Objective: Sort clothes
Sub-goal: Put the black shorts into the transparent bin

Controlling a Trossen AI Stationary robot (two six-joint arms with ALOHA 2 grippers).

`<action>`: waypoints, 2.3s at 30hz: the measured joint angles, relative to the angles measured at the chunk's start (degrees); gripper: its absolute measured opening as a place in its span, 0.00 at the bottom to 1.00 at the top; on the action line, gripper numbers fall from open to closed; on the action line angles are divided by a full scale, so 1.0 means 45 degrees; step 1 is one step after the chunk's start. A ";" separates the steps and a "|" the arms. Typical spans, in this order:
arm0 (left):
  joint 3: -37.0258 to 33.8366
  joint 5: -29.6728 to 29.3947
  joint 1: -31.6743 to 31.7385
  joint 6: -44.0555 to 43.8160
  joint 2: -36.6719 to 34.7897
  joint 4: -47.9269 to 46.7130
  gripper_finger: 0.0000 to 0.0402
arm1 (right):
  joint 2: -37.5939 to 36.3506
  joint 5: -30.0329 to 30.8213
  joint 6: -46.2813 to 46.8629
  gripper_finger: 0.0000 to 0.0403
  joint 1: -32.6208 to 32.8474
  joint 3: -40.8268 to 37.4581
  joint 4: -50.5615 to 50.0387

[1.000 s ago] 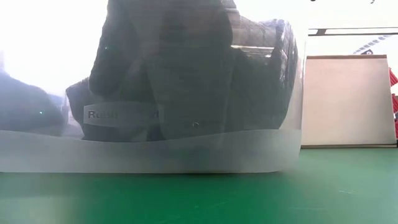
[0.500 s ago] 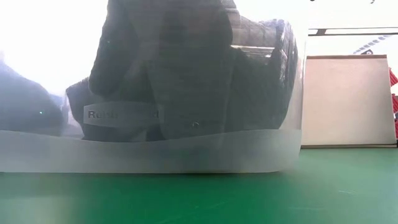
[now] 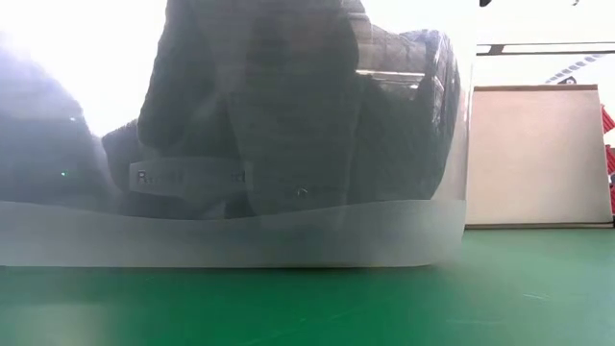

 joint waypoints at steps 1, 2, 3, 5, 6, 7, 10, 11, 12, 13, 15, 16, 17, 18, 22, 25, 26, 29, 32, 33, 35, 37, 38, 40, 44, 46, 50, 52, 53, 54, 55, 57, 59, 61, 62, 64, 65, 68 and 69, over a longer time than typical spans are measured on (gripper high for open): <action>0.0259 -0.0238 -0.0065 0.0000 0.0000 -0.0210 0.00 | 0.0000 0.0000 0.0009 0.23 0.0000 -0.0031 0.0009; 0.0500 -0.0517 -0.0099 0.0010 0.0000 -0.0438 0.00 | 0.0000 0.0000 0.0009 0.23 0.0000 -0.0061 0.0014; 0.0731 -0.0803 -0.0141 0.0063 0.0000 -0.0638 0.00 | 0.0000 0.0000 0.0009 0.24 0.0000 -0.0101 0.0006; 0.1168 -0.1410 -0.0237 0.0312 0.0000 -0.0906 0.00 | 0.0000 0.0000 0.0014 0.24 0.0000 -0.0138 0.0001; 0.1394 -0.1625 -0.0266 0.0513 0.0001 -0.1019 0.00 | 0.0000 0.0000 0.0014 0.24 0.0000 -0.0145 0.0010; 0.1625 -0.1823 -0.0290 0.0645 0.0005 -0.1114 0.00 | 0.0000 0.0000 0.0013 0.24 0.0000 -0.0145 0.0005; 0.2303 -0.2168 -0.0314 0.0811 0.0005 -0.1627 0.00 | 0.0000 0.0000 0.0086 0.23 0.0001 -0.0145 0.0005; 0.2533 -0.2167 -0.0317 0.0815 0.0005 -0.1821 0.00 | 0.0000 -0.0002 0.0115 0.22 0.0000 -0.0150 0.0005; 0.2768 -0.2174 -0.0315 0.0824 0.0005 -0.1971 0.00 | 0.0000 -0.0003 0.0116 0.22 0.0000 -0.0150 0.0007; 0.3003 -0.2194 -0.0324 0.0849 0.0005 -0.2139 0.00 | 0.0000 -0.0005 0.0116 0.21 0.0000 -0.0150 0.0005; 0.3447 -0.2237 -0.0339 0.1080 0.0005 -0.2474 0.00 | 0.0000 -0.0005 0.0116 0.21 0.0000 -0.0150 0.0005; 0.3691 -0.2241 -0.0339 0.1176 0.0005 -0.2603 0.00 | 0.0000 -0.0005 0.0116 0.21 0.0000 -0.0150 0.0005; 0.3948 -0.2270 -0.0339 0.1281 0.0005 -0.2760 0.00 | 0.0000 -0.0005 0.0116 0.21 0.0001 -0.0150 0.0005; 0.4183 -0.2310 -0.0339 0.1398 0.0005 -0.2889 0.00 | 0.0000 -0.0005 0.0116 0.21 0.0000 -0.0150 0.0005; 0.5216 -0.3410 -0.0369 0.2409 0.0010 -0.2874 0.00 | 0.0000 -0.0007 0.0116 0.23 0.0000 -0.0154 0.0005; 0.6035 -0.4033 -0.0368 0.3167 0.0010 -0.2879 0.00 | 0.0000 -0.0006 0.0116 0.24 0.0005 -0.0154 0.0005; 0.6266 -0.4191 -0.0372 0.3395 0.0010 -0.2870 0.00 | 0.0000 -0.0010 0.0116 0.24 0.0000 -0.0155 0.0010; 0.6987 -0.4487 -0.0381 0.3998 0.0010 -0.2872 0.00 | 0.0000 -0.0010 0.0116 0.23 0.0005 -0.0178 0.0069; 0.7663 -0.5141 -0.0384 0.4623 0.0010 -0.2851 0.00 | 0.0000 -0.0010 0.0111 0.21 0.0000 -0.0227 0.0214; 0.7870 -0.5529 -0.0394 0.4884 0.0010 -0.2814 0.00 | 0.0000 -0.0010 0.0111 0.21 0.0005 -0.0227 0.0214; 0.8309 -0.6369 -0.0439 0.5489 0.0010 -0.2635 0.00 | 0.0000 -0.0013 0.0103 0.20 0.0005 -0.0231 0.0240; 0.8715 -0.6958 -0.0450 0.6206 0.0010 -0.2355 0.00 | 0.0000 -0.0013 0.0097 0.20 0.0010 -0.0254 0.0253; 0.8897 -0.7148 -0.0450 0.6622 0.0005 -0.2134 0.00 | 0.0000 -0.0013 0.0095 0.21 0.0010 -0.0258 0.0258; 0.9271 -0.7459 -0.0450 0.7526 0.0010 -0.1657 0.00 | 0.0000 -0.0010 0.0092 0.21 0.0010 -0.0281 0.0296; 1.0078 -0.8462 -0.0450 0.9386 0.0010 -0.0456 0.00 | 0.0000 -0.0011 0.0065 0.23 0.0008 -0.0320 0.0291; 1.0491 -0.9010 -0.0447 1.0512 0.0010 0.0234 0.00 | 0.0000 -0.0010 0.0063 0.23 0.0010 -0.0320 0.0291; 1.1486 -0.9765 -0.0440 1.2727 0.0010 0.1490 0.00 | 0.0000 -0.0010 -0.0083 0.22 0.0010 -0.0320 0.0291; 1.1950 -1.0137 -0.0419 1.3963 0.0010 0.2206 0.00 | 0.0000 -0.0010 -0.0164 0.21 0.0006 -0.0320 0.0291; 1.2183 -1.0218 -0.0376 1.4645 0.0010 0.2649 0.00 | 0.0000 -0.0010 -0.0226 0.21 0.0010 -0.0320 0.0291; 1.2405 -1.0274 -0.0334 1.5356 0.0010 0.3134 0.00 | 0.0000 -0.0010 -0.0245 0.20 0.0005 -0.0320 0.0291; 1.2597 -1.0379 -0.0286 1.6095 0.0010 0.3617 0.00 | -0.0004 -0.0010 -0.0277 0.20 0.0005 -0.0320 0.0291; 1.2978 -1.0421 -0.0109 1.7670 0.0010 0.4794 0.00 | -0.0027 -0.0012 -0.0388 0.20 0.0005 -0.0320 0.0276; 1.3265 -1.0412 0.0221 1.9275 0.0005 0.6109 0.00 | -0.0113 -0.0010 -0.0419 0.19 0.0005 -0.0320 0.0165; 1.3483 -1.0402 0.0643 2.1027 0.0005 0.7489 0.00 | -0.0215 -0.0005 -0.0466 0.18 0.0005 -0.0324 0.0092; 1.3565 -1.0324 0.0854 2.1880 0.0005 0.8166 0.00 | -0.0288 0.0007 -0.0464 0.18 0.0005 -0.0324 0.0075; 1.3753 -0.9627 0.1325 2.3513 0.0005 0.9484 0.00 | -0.0438 0.0068 -0.0454 0.17 0.0005 -0.0324 -0.0158; 1.3841 -0.9085 0.1584 2.4184 0.0005 1.0082 0.00 | -0.0514 0.0086 -0.0411 0.16 0.0005 -0.0324 -0.0299; 1.4073 -0.7590 0.2270 2.5810 0.0000 1.1421 0.00 | -0.0782 0.0428 -0.0134 0.14 0.0005 -0.0324 -0.0951; 1.4151 -0.7292 0.2487 2.6255 0.0000 1.1689 0.00 | -0.0882 0.0587 -0.0001 0.13 0.0005 -0.0324 -0.1209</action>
